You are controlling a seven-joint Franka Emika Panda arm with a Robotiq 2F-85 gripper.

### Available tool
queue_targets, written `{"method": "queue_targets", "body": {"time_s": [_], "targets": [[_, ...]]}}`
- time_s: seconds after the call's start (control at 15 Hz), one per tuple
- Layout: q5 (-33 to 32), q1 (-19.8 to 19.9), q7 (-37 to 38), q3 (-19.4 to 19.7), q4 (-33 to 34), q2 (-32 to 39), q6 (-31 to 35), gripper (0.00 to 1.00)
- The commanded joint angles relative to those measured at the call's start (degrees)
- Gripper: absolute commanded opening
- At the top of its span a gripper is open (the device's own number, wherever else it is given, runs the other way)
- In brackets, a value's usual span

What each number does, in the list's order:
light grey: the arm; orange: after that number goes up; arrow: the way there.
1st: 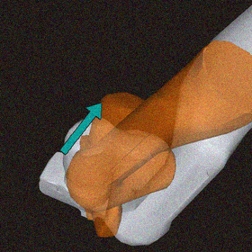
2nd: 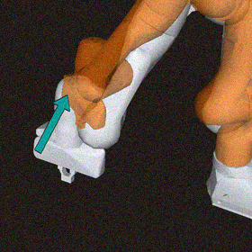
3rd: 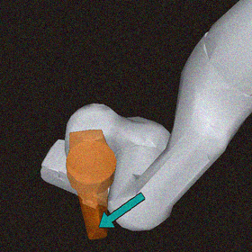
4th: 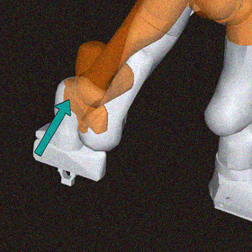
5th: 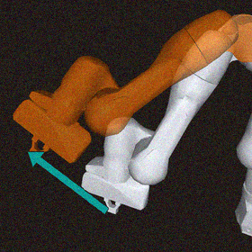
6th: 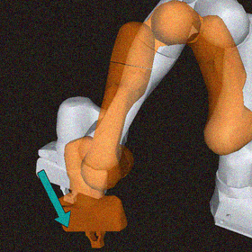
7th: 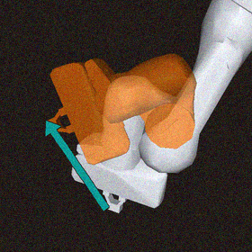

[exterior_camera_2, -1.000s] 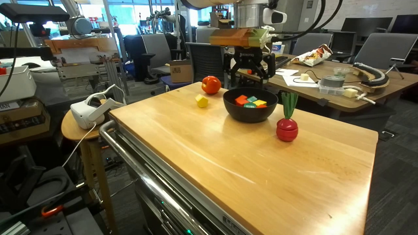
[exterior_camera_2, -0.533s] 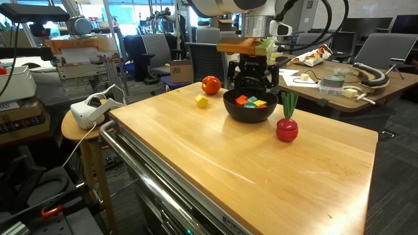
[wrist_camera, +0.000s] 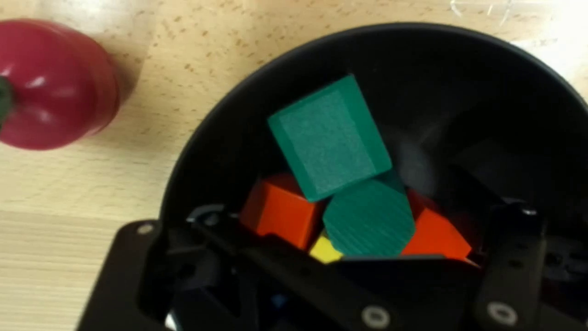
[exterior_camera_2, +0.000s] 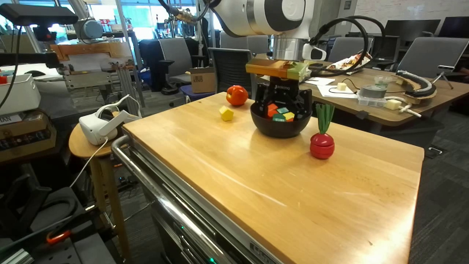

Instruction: Move the apple to the left, take the radish and blocks out of the black bowl

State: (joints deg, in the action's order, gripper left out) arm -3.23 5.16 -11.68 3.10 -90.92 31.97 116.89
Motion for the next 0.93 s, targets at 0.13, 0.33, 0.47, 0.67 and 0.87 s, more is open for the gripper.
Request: {"method": "queue_targets", "body": {"time_s": [0.13, 0.33, 0.47, 0.67, 0.87], "targets": [[-1.47, -0.22, 1.53, -0.08, 2.82, 2.71, -2.03, 0.62], [-1.40, -0.05, 2.12, -0.07, 2.11, 2.16, -1.25, 0.39], [-0.37, 0.33, 2.47, -0.39, 1.74, 1.95, -0.51, 0.23], [0.43, 0.19, 3.52, -0.73, 1.11, 1.65, 0.74, 0.23], [2.80, 1.09, 2.34, -1.58, -0.58, -0.01, 2.03, 0.23]]}}
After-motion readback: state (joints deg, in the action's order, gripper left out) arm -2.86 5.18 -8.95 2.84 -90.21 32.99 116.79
